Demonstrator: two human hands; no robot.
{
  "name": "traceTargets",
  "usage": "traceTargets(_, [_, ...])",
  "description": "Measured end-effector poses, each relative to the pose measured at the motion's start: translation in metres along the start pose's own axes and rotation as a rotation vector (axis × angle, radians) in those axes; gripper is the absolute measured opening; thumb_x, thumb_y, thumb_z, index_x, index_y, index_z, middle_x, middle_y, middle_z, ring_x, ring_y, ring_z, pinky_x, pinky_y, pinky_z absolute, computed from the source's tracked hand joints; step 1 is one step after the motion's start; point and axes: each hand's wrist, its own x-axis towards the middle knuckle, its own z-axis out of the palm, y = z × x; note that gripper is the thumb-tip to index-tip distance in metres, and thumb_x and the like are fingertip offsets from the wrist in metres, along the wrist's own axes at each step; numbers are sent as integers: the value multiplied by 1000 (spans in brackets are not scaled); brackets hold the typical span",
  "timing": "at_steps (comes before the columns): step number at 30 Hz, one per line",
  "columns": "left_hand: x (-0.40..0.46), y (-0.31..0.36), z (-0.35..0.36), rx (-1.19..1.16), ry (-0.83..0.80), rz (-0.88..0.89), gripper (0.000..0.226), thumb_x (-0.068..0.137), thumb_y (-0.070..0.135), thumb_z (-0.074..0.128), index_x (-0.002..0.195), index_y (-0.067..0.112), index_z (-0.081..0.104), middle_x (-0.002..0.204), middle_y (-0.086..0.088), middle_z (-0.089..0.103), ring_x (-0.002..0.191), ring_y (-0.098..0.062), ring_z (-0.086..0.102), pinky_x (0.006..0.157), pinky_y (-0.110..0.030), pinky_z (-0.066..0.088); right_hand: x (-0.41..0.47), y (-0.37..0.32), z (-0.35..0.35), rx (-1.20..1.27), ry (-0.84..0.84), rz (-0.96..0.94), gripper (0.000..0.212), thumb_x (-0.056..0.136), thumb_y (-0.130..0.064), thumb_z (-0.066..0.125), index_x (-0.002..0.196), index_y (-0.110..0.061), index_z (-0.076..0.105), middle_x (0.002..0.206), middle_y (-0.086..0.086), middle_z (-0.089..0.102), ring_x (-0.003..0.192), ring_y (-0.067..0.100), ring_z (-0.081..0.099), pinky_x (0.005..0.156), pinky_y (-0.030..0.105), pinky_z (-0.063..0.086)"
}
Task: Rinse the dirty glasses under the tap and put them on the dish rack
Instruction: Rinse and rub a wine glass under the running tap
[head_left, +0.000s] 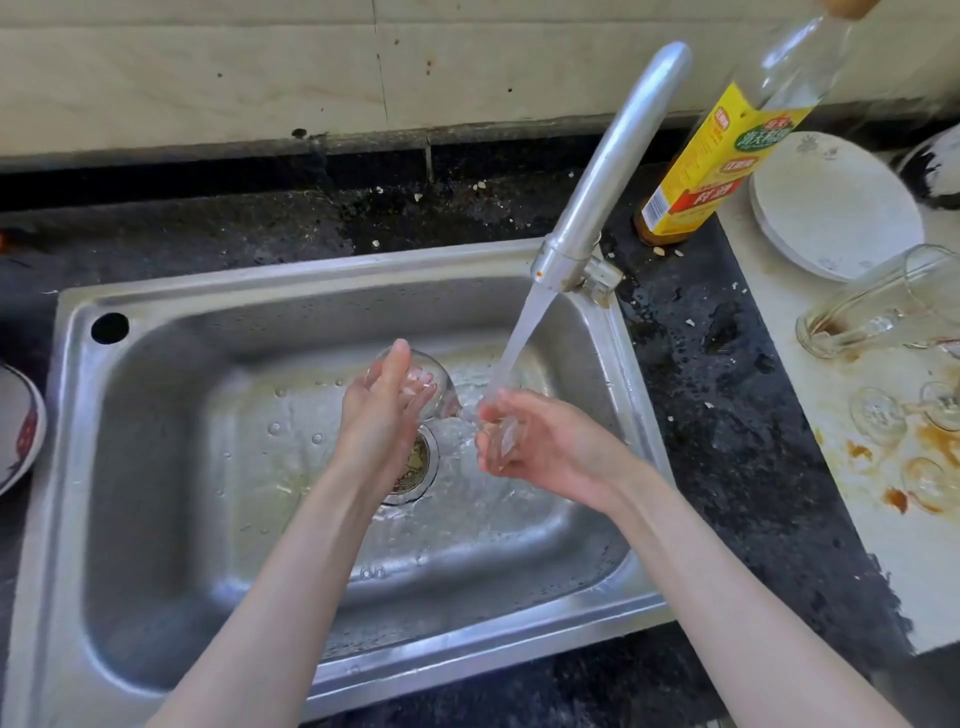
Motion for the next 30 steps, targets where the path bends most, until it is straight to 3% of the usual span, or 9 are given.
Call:
traceTargets(5, [-12,5,16,396,-7,192,67,81,41,63,137,19,32,124,-13,55,93,-11,64,97,-38,45,0,5,1,-464,92,-68,12,92,-6,56,82,-6,62,56,3,60,52,10,58,60,22,52])
traceTargets(10, [-20,4,23,460,13,286,58,85,36,62,134,22,33,107,7,60,99,-6,61,80,-18,43,6,6,5,-923,306,-177,31,92,-36,56,65,-20,57,52,-3,61,53,12,61,73,38,56])
traceTargets(13, [-26,3,28,519,-45,363,59,83,25,66,132,19,35,110,9,56,105,-5,57,80,-10,45,8,17,6,-1159,396,-251,25,92,-41,53,75,-23,54,65,-1,67,69,19,64,73,40,51])
traceTargets(16, [-32,-1,35,676,-193,445,66,77,15,73,132,17,37,113,9,53,105,5,51,87,-5,39,8,26,1,-962,415,-300,15,89,-27,61,100,-18,58,84,6,68,82,22,64,80,44,51])
traceTargets(19, [-35,-3,32,682,-301,407,70,72,12,76,131,17,40,118,6,55,110,2,52,93,-11,40,4,32,-2,-551,365,-343,27,81,-9,71,100,-24,57,94,-3,67,90,13,65,85,33,53])
traceTargets(21, [-36,-2,27,658,-347,362,70,72,12,78,131,18,41,121,4,56,113,-1,53,95,-14,42,1,37,-5,-442,318,-388,33,78,-5,73,99,-26,57,93,-10,67,88,4,64,83,23,52])
traceTargets(23, [-38,1,22,650,-406,326,70,70,13,77,131,16,43,121,4,58,113,-1,55,94,-18,44,0,38,-8,-399,289,-406,36,76,-4,74,100,-25,58,94,-8,68,90,8,65,86,26,52])
traceTargets(27, [-41,7,13,597,-463,263,69,66,14,68,132,13,46,123,4,60,111,-2,58,86,-16,47,-4,38,-13,-453,227,-421,35,79,-19,73,112,-18,60,97,-1,70,90,19,64,84,32,51])
traceTargets(30, [-41,5,10,593,-465,252,64,73,16,65,133,14,45,125,3,60,111,-6,59,84,-14,47,-6,38,-8,-338,126,-313,44,89,-49,49,117,-17,59,61,-13,58,57,5,51,61,23,42])
